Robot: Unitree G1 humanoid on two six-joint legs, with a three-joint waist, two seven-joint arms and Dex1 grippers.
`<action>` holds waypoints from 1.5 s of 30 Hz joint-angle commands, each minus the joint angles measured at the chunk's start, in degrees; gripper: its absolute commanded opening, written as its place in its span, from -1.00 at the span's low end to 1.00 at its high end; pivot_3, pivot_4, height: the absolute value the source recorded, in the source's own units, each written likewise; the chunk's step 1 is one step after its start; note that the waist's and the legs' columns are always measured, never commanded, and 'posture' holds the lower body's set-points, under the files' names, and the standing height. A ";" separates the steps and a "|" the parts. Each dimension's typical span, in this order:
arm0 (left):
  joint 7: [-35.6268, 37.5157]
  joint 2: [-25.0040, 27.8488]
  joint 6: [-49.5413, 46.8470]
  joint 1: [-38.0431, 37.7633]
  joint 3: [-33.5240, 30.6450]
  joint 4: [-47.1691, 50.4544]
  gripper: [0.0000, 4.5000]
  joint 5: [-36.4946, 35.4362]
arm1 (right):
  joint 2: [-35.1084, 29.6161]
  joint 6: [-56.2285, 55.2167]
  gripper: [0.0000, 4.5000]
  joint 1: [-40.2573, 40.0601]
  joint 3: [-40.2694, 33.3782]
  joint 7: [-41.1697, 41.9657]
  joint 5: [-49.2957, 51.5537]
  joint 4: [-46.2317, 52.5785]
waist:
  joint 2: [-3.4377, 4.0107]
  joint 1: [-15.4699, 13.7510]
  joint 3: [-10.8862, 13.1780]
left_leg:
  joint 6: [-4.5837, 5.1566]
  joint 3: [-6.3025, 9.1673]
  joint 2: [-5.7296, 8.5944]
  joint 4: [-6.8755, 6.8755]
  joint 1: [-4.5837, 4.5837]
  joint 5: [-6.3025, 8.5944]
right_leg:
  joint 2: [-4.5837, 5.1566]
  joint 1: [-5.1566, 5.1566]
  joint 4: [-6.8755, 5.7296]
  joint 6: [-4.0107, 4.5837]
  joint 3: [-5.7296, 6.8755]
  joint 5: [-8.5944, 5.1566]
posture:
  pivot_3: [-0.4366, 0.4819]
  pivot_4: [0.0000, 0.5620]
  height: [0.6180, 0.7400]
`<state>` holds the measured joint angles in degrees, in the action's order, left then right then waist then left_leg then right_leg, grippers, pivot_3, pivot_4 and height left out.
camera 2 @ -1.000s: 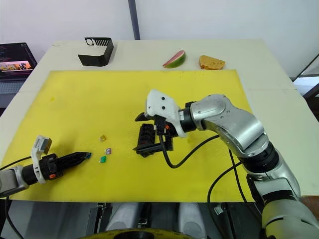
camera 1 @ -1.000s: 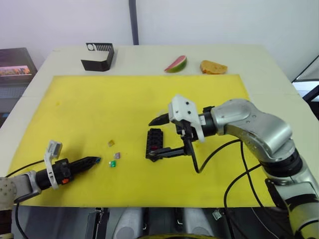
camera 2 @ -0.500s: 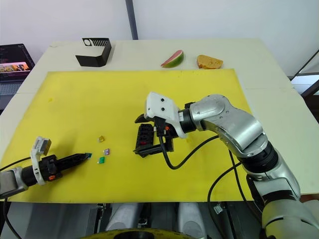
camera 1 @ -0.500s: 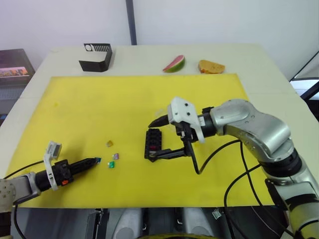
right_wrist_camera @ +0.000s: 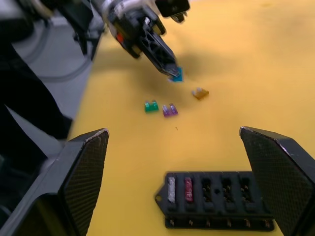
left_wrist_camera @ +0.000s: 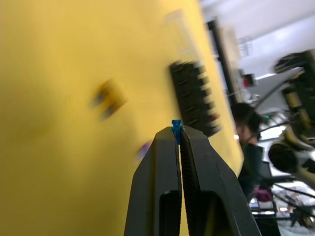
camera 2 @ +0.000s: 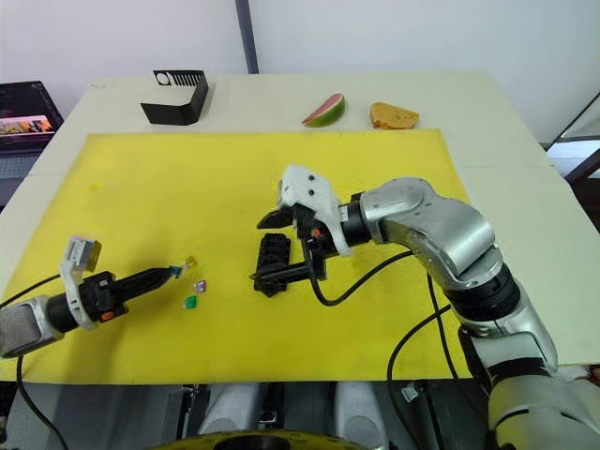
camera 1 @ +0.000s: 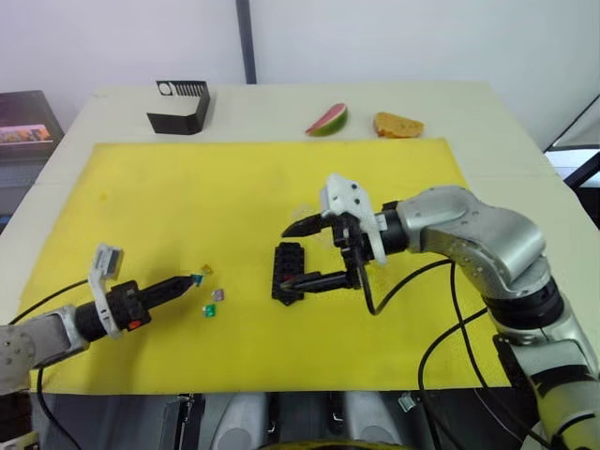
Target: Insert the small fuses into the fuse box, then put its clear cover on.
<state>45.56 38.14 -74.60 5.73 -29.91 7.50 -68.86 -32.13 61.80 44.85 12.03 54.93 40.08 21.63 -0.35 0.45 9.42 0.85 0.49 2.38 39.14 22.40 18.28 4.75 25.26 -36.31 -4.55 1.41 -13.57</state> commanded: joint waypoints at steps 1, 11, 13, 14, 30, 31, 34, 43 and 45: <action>-2.53 -2.08 1.37 8.58 1.91 7.85 -0.95 -10.09 | 4.06 9.29 1.00 2.66 -8.46 -4.44 8.69 -3.79 | -0.06 -0.28 0.00 | -0.10 0.05 0.00 0.04 0.02 -0.06 | 0.00 -0.04 0.00 0.04 0.06 0.03 | -0.05 -0.47 1.00; -5.36 -1.85 4.25 19.05 9.67 9.25 -0.95 -15.36 | 8.86 21.24 1.00 4.98 -17.09 -13.31 18.66 -6.23 | 0.00 0.37 -0.02 | -0.43 0.00 0.00 -0.03 0.02 -0.26 | -0.10 0.06 0.01 0.06 0.07 0.05 | -0.05 -0.47 1.00; -4.99 -1.57 4.78 19.43 10.36 8.70 -0.98 -14.94 | 8.95 21.93 0.88 4.89 -17.69 -14.14 19.83 -5.89 | 0.00 0.37 -0.02 | -0.43 0.00 0.00 0.00 0.02 -0.26 | -0.10 0.04 0.00 0.06 0.08 0.05 | -0.05 -0.47 1.00; -4.69 -1.39 5.06 19.66 10.75 8.39 -1.00 -14.60 | 8.93 22.30 0.75 4.81 -18.07 -14.40 20.57 -5.75 | 0.00 0.33 -0.02 | -0.42 0.00 0.00 0.00 0.02 -0.26 | -0.10 0.04 0.00 0.06 0.08 0.05 | -0.05 -0.47 1.00; -2.05 -0.50 8.56 17.99 13.72 8.83 -1.00 -11.24 | 9.28 23.66 -0.39 4.49 -19.16 -20.76 28.87 -5.24 | 0.00 0.32 -0.01 | -0.39 0.00 0.00 0.00 0.02 -0.25 | -0.11 0.04 0.01 0.06 0.08 0.05 | -0.05 -0.47 1.00; -2.00 -0.42 8.69 17.90 13.79 8.87 -1.00 -11.24 | 9.28 23.61 -0.39 4.52 -19.00 -21.10 29.02 -5.33 | 0.00 0.32 -0.01 | -0.39 0.00 0.00 0.00 0.02 -0.25 | -0.11 0.04 0.00 0.06 0.08 0.05 | -0.05 -0.47 1.00; -2.10 -0.28 8.95 17.60 13.86 9.03 -1.00 -11.36 | 9.20 23.30 -0.39 4.62 -18.88 -21.85 29.69 -5.60 | -0.01 0.29 -0.01 | -0.39 0.00 0.00 0.00 0.02 -0.25 | -0.11 0.04 0.01 0.06 0.08 0.05 | -0.05 -0.47 1.00; -1.62 0.54 9.24 16.90 14.30 9.55 -1.00 -11.40 | 9.32 22.48 -0.39 4.88 -18.20 -23.10 30.08 -6.06 | -0.01 0.29 -0.01 | -0.36 0.00 0.00 0.00 0.02 -0.23 | -0.11 0.03 0.01 0.06 0.08 0.05 | -0.05 -0.47 1.00; -1.62 0.65 9.27 16.91 14.33 9.49 -1.00 -11.39 | 9.29 22.35 -0.39 4.85 -18.02 -23.21 30.10 -5.96 | -0.01 0.30 -0.01 | -0.31 0.00 0.00 0.00 0.02 -0.20 | -0.11 0.03 0.01 0.06 0.08 0.05 | -0.05 -0.47 1.00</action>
<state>43.35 38.21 -66.28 22.60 -15.16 15.89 -79.91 -23.22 85.51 48.45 -5.80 31.80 68.83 14.55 -0.36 0.74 9.41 0.54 0.49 2.38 39.14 22.42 18.08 4.64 25.29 -36.30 -4.49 1.49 -13.52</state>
